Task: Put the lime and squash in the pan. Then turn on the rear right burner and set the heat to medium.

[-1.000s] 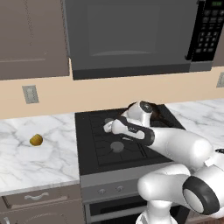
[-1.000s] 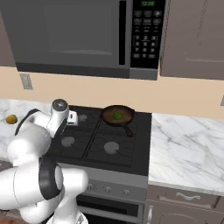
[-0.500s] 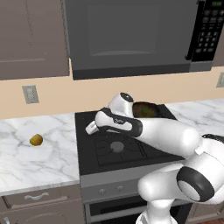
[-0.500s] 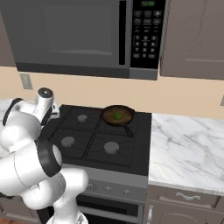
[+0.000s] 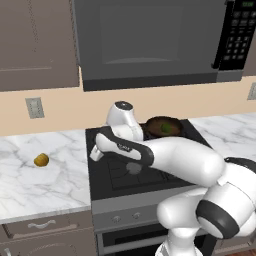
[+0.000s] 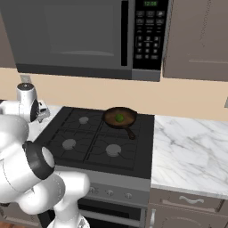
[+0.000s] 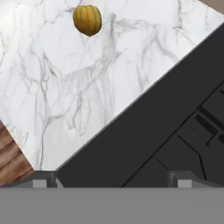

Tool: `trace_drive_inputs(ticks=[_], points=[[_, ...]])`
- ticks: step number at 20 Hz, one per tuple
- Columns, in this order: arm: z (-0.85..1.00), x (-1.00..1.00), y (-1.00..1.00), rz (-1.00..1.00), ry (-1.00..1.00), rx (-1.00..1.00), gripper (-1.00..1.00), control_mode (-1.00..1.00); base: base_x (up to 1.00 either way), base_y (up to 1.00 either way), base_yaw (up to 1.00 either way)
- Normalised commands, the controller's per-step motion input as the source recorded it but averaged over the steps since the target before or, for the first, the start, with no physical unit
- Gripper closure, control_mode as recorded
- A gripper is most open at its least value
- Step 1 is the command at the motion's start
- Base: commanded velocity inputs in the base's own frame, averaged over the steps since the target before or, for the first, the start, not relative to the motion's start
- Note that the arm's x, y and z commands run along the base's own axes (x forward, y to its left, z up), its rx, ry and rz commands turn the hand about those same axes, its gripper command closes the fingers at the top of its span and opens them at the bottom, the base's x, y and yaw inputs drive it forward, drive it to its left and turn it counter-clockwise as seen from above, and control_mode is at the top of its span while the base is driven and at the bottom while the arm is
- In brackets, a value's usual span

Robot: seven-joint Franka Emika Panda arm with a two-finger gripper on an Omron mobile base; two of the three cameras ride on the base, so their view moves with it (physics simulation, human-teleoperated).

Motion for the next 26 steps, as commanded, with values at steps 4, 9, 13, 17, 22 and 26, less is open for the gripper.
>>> trace_drive_inputs(ticks=[4, 9, 13, 17, 22, 26], points=[[-0.01, 0.05, 0.51, 0.05, 0.0, -0.06, -1.0, -1.0, 0.0, 0.0, 0.0], [0.0, 0.2, 0.51, 0.0, 0.0, 0.0, -1.0, -1.0, 0.0, 0.0, 0.0], [-0.13, 0.14, 0.56, 0.0, 0.0, 0.01, -1.0, -1.0, 0.0, 0.0, 0.0], [-0.13, 0.16, 0.67, 0.0, 0.0, 0.0, -1.0, -1.0, 0.0, 0.0, 0.0], [-0.07, 0.34, 0.58, 0.0, 0.0, 0.0, -1.0, -1.0, 0.0, 0.0, 0.0], [-0.06, 0.5, 0.46, -0.05, 0.02, 0.0, -1.0, -1.0, 0.0, 0.0, 0.0]])
